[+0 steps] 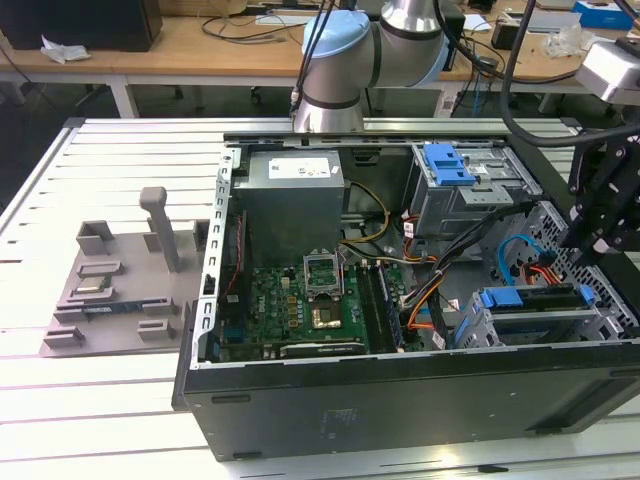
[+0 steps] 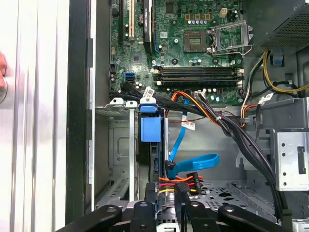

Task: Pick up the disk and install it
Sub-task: 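Insert the second disk wire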

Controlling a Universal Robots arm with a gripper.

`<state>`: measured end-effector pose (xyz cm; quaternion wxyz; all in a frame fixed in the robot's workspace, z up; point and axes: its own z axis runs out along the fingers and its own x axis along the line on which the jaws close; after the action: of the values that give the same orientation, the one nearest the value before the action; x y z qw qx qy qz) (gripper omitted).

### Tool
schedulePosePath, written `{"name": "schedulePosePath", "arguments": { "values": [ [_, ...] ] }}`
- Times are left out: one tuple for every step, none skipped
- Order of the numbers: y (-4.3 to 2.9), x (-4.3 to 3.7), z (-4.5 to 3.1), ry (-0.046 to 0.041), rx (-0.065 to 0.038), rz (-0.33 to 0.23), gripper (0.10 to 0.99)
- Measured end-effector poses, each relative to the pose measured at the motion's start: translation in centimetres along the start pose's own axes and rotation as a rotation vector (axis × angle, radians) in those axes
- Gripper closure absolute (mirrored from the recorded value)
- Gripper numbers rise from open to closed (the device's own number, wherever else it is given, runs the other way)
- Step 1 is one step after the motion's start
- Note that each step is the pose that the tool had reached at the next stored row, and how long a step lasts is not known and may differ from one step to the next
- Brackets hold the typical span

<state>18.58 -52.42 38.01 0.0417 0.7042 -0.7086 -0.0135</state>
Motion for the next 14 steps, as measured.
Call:
{"name": "schedulePosePath", "arguments": {
  "values": [
    [0.05,-0.09,0.02,-0.0002,0.000,-0.001,0.784],
    [0.13,-0.16,0.03,-0.0003,0.000,-0.002,0.784],
    [0.27,-0.24,0.05,-0.0002,0.000,-0.003,0.784],
    [0.42,-0.29,0.05,-0.0001,0.000,-0.004,0.784],
    [0.66,-0.36,0.07,0.0000,0.000,-0.006,0.784],
    [1.04,-0.38,0.11,0.0003,0.000,-0.010,0.784],
    [1.39,-0.38,0.18,0.0002,0.000,-0.013,0.784],
    [2.02,-0.38,0.43,0.0002,0.001,-0.019,0.784],
    [2.17,-0.38,0.56,0.0002,0.001,-0.021,0.784],
    [2.27,-0.39,0.73,0.0002,0.001,-0.023,0.784],
    [2.30,-0.40,0.93,0.0005,0.001,-0.025,0.784],
    [2.29,-0.41,1.11,0.0007,0.001,-0.026,0.784],
    [2.27,-0.42,1.29,0.0008,0.001,-0.027,0.784],
    [2.27,-0.42,1.29,0.0010,0.001,-0.027,0.784]
  ]
}}
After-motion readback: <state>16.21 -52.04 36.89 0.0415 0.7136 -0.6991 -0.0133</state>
